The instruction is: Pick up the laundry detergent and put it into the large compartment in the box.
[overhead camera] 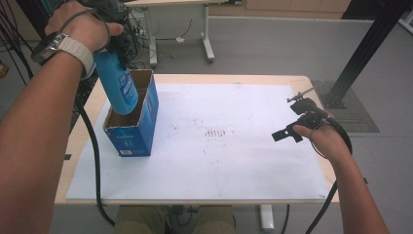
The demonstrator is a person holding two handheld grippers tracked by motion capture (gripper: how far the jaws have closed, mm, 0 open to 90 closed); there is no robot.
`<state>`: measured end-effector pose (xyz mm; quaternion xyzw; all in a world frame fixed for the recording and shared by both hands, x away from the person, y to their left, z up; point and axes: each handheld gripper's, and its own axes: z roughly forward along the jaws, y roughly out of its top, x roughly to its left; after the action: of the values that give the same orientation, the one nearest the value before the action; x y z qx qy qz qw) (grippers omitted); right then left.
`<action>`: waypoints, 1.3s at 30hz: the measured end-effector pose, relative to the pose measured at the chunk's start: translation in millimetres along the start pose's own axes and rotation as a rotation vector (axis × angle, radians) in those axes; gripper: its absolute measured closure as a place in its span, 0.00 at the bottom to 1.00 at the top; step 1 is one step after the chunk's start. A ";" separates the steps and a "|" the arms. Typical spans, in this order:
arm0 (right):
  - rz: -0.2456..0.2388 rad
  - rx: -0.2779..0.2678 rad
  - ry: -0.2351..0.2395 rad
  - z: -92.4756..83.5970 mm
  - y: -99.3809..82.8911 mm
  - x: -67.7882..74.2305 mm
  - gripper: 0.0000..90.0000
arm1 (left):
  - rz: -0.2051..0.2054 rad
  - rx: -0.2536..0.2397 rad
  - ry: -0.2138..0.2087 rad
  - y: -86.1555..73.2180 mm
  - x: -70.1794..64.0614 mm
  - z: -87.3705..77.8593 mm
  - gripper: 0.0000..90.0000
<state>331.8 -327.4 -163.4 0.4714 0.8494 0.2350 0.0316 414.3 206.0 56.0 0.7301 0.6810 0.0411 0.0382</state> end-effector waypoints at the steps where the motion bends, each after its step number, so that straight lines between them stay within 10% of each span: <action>1: -0.002 0.001 0.001 0.3 0.3 0.0 0.09 | 0.000 0.005 0.001 1.0 0.5 0.5 0.42; 39: 0.005 -0.001 0.002 2.3 -4.0 -4.5 0.09 | -0.014 -0.001 0.001 10.8 16.4 35.9 0.42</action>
<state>331.8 -331.9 -167.9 0.4732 0.8482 0.2360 0.0304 430.2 221.5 21.7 0.7253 0.6861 0.0414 0.0384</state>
